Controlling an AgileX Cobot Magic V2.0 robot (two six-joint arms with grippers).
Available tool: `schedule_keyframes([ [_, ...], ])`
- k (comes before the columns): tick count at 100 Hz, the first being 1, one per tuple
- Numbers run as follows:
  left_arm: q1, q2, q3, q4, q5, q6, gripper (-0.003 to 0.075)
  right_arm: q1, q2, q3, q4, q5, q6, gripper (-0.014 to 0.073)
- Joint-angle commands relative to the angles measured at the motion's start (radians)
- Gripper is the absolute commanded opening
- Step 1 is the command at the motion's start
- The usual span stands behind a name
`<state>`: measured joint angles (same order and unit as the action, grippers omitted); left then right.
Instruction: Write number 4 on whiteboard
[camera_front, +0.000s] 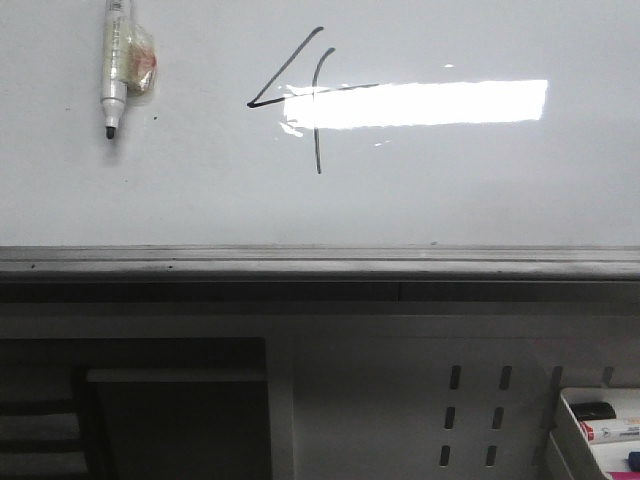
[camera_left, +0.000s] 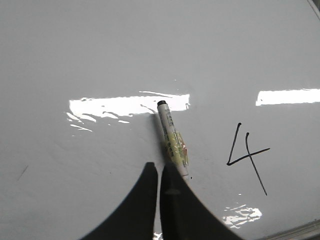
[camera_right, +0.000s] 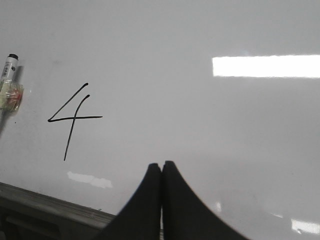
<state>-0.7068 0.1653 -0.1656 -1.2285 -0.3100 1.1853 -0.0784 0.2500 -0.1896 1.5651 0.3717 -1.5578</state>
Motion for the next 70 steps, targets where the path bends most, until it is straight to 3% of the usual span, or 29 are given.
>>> schedule_keyframes([
  [1,-0.01,0.009,-0.026,0.016,-0.021,0.0,-0.002,-0.005,0.004,-0.026,0.042,-0.003,-0.008,-0.0064],
  [10,-0.01,0.009,-0.024,0.06,-0.021,0.0,-0.002,-0.005,0.004,-0.026,0.042,-0.003,-0.008,-0.0064],
  [20,0.023,0.014,-0.014,0.268,-0.01,-0.049,-0.002,-0.005,0.004,-0.026,0.042,-0.003,-0.008,-0.0064],
  [39,0.285,0.014,0.053,0.675,-0.002,-0.535,-0.002,-0.005,0.004,-0.026,0.042,-0.003,-0.008,-0.0064],
  [53,0.433,-0.039,0.105,1.019,0.102,-0.899,-0.002,-0.005,0.004,-0.026,0.042,-0.003,-0.008,-0.0064],
  [70,0.563,-0.113,0.131,1.095,0.231,-1.006,-0.002,-0.005,0.004,-0.026,0.042,-0.003,-0.008,-0.0064],
])
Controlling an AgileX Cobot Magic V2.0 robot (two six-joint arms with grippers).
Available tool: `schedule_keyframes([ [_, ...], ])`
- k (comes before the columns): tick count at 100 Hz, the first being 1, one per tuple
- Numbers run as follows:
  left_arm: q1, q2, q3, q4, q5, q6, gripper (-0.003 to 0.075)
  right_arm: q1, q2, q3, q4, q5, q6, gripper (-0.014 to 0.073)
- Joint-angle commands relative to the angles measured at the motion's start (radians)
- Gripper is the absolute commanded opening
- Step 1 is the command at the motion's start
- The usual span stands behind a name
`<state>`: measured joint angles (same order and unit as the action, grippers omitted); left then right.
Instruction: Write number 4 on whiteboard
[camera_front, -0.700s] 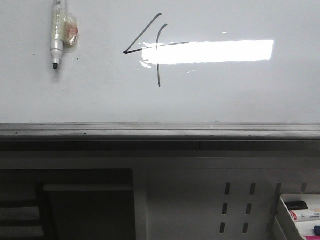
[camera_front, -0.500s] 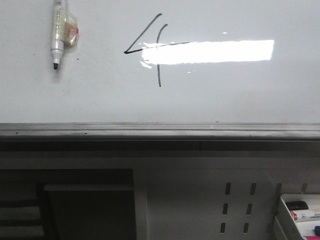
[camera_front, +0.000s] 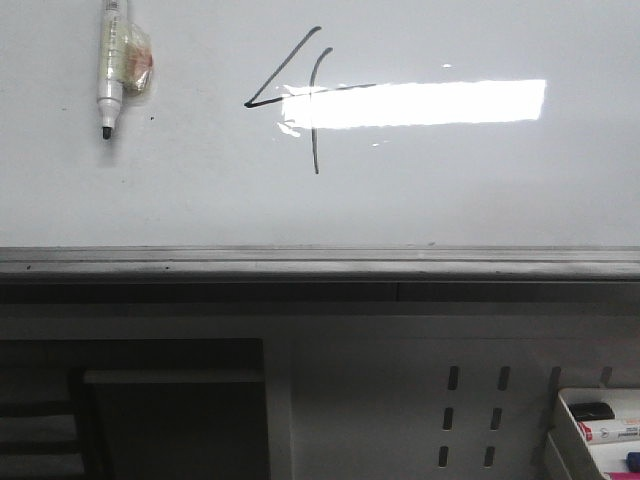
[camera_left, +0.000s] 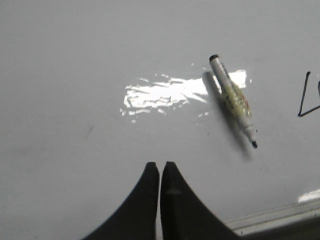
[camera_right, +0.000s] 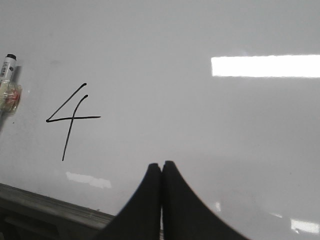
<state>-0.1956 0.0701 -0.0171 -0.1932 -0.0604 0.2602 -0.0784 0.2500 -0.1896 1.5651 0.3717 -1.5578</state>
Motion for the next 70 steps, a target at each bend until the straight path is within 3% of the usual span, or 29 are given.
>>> schedule_keyframes([
  [1,0.061,-0.02,-0.014,0.064,-0.019,-0.087,-0.002,-0.005,0.004,-0.026,0.042,-0.003,-0.008,-0.0064],
  [16,0.099,-0.084,0.045,0.13,-0.023,-0.178,-0.002,-0.005,0.004,-0.026,0.042,-0.003,-0.008,-0.0064],
  [21,0.099,-0.106,0.043,0.132,0.042,-0.18,-0.002,-0.005,0.004,-0.026,0.042,-0.003,-0.008,-0.0064],
  [41,0.099,-0.103,0.043,0.095,0.084,-0.183,-0.002,-0.005,0.004,-0.026,0.042,-0.007,-0.008,-0.0064],
  [70,0.099,-0.103,0.043,0.097,0.084,-0.183,-0.002,-0.005,0.004,-0.026,0.042,-0.01,-0.008,-0.0064],
])
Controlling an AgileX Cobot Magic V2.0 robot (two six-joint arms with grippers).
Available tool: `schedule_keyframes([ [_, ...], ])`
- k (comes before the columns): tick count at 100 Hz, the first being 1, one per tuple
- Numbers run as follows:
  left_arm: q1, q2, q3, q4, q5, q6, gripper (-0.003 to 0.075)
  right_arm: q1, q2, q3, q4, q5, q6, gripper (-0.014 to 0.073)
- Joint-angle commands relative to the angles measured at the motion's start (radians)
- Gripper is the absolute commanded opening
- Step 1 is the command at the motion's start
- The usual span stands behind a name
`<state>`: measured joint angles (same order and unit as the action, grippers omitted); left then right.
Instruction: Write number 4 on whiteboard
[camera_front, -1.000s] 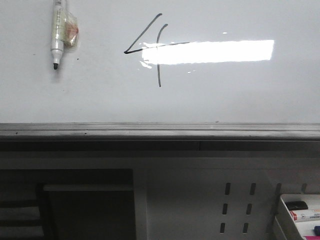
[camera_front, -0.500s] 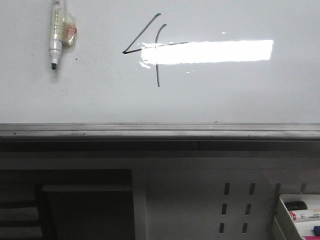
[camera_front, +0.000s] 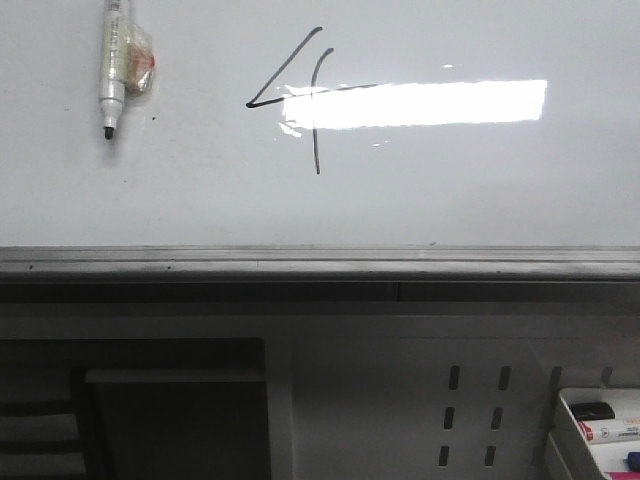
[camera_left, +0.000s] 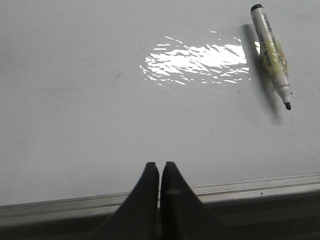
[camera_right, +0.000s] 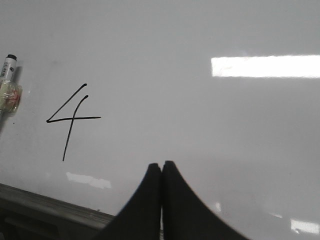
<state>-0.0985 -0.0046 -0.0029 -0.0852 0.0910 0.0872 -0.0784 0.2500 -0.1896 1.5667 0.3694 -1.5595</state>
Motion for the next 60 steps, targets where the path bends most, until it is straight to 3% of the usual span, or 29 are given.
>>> schedule_keyframes([
  [1,0.002,-0.029,0.029,-0.011,-0.067,-0.01,-0.002,-0.005,0.004,-0.026,0.04,-0.008,-0.007,-0.0064],
  [44,0.002,-0.029,0.029,-0.011,-0.067,-0.01,-0.002,-0.005,0.004,-0.026,0.04,-0.017,-0.007,-0.0064],
  [60,0.002,-0.029,0.029,-0.011,-0.067,-0.01,-0.002,-0.005,0.004,-0.026,0.026,-0.086,-0.007,-0.0064],
])
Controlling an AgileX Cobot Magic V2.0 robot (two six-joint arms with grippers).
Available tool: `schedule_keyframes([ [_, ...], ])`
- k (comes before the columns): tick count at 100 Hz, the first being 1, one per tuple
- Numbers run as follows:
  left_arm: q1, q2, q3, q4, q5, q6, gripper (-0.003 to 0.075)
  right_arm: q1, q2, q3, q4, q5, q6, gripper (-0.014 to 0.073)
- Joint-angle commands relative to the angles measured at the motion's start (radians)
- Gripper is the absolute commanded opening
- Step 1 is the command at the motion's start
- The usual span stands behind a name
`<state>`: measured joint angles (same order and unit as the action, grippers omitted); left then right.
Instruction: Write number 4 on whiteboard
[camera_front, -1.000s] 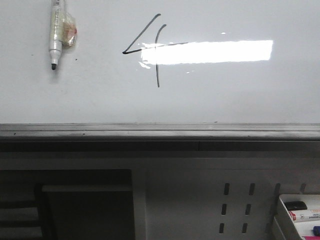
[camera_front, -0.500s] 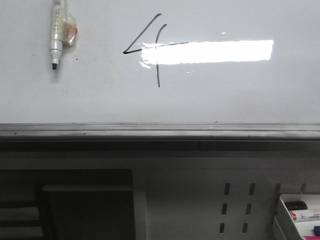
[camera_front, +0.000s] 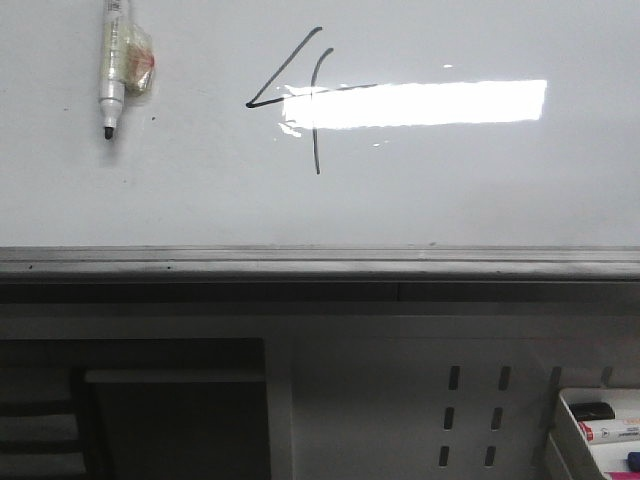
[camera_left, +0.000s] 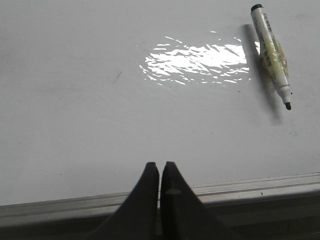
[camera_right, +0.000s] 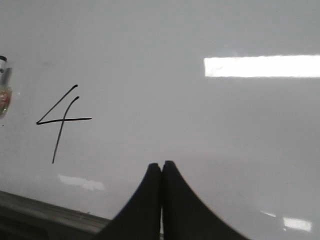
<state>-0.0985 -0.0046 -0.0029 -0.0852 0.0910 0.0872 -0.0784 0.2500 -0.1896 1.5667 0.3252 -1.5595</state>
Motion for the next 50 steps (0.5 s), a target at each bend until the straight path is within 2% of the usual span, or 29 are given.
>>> schedule_keyframes([
  [1,0.002,-0.029,0.029,-0.011,-0.067,-0.01,-0.002,-0.005,0.004,-0.026,0.022,-0.044,-0.007,-0.0064],
  [8,0.002,-0.029,0.029,-0.011,-0.067,-0.01,-0.002,-0.005,0.004,-0.026,-0.087,-0.057,0.034,-0.0064],
  [13,0.002,-0.029,0.029,-0.011,-0.067,-0.01,-0.002,-0.005,0.004,-0.026,-0.251,-0.08,0.185,-0.0064],
  [25,0.002,-0.029,0.029,-0.011,-0.067,-0.01,-0.002,-0.005,0.006,-0.026,-0.806,-0.118,0.801,-0.0064],
  [27,0.002,-0.029,0.029,-0.011,-0.067,-0.01,-0.002,-0.005,0.006,-0.026,-0.93,-0.122,0.895,-0.0064],
  [32,0.002,-0.029,0.029,-0.011,-0.067,-0.01,-0.002,-0.005,0.006,-0.026,-1.093,-0.129,1.078,-0.0064],
  [37,0.002,-0.029,0.029,-0.011,-0.067,-0.01,-0.002,-0.005,-0.004,-0.026,-1.263,-0.135,1.203,-0.0064],
  [44,0.002,-0.029,0.029,-0.011,-0.067,-0.01,-0.002,-0.005,-0.03,-0.015,-1.389,-0.161,1.292,-0.0064],
  [50,0.002,-0.029,0.029,-0.011,-0.067,-0.01,-0.002,-0.005,-0.067,0.018,-1.444,-0.213,1.328,-0.0064],
])
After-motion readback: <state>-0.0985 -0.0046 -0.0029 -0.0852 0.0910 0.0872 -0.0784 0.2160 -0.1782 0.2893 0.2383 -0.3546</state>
